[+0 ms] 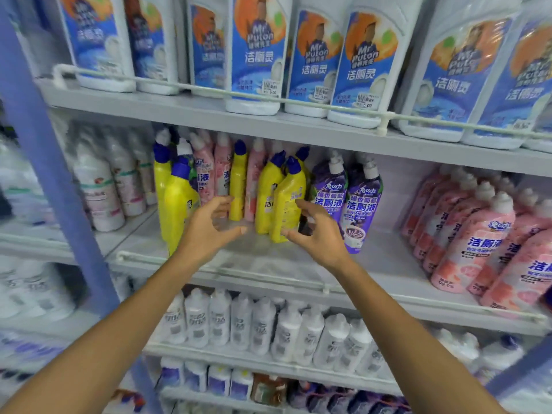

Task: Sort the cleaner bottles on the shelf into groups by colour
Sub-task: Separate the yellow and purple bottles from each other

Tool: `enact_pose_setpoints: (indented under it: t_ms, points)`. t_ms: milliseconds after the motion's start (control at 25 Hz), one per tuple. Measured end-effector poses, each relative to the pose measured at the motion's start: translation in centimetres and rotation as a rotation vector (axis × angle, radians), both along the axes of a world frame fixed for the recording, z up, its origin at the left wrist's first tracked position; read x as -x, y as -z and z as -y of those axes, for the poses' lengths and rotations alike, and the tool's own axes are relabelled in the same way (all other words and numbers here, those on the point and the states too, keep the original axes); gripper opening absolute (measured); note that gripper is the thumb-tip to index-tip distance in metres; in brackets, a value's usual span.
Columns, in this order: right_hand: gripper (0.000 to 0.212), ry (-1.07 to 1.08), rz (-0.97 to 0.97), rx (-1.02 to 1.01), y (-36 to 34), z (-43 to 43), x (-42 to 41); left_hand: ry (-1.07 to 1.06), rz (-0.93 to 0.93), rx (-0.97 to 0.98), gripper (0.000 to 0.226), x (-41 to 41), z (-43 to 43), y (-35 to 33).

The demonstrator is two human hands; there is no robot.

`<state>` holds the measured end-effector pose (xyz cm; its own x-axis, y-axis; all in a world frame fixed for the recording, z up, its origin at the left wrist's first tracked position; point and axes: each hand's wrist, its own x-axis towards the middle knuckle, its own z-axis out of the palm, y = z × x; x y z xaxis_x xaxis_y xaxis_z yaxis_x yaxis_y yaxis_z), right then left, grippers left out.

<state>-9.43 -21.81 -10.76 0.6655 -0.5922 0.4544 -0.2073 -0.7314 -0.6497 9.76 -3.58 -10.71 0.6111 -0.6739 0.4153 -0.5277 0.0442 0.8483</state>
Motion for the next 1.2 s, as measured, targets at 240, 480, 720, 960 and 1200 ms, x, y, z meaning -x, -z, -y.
enact_pose_setpoints:
  t_ms: [240, 480, 720, 960, 1200]
  points:
    - [0.077, -0.214, 0.003, 0.04, -1.3, -2.8, -7.8, -0.197, -0.057, 0.105, 0.053, -2.3, -5.9, -2.4]
    - [0.066, -0.36, 0.059, -0.09, -3.8, -2.5, -15.4, -0.49, 0.059, 0.087, 0.048, -5.1, -6.1, -4.6]
    - [0.05, -0.447, 0.156, -0.123, -5.4, -3.6, -22.5, -0.531, 0.079, -0.077, 0.047, -6.6, -3.9, -2.4]
    - [0.047, -0.358, 0.177, -0.159, -4.5, -4.9, -24.8, -0.494, 0.12, -0.1, 0.049, -9.5, -5.5, -2.4]
    - [0.046, -0.327, 0.083, -0.185, -5.3, -4.5, -23.1, -0.448, 0.104, -0.082, 0.058, -12.0, -6.7, -1.5]
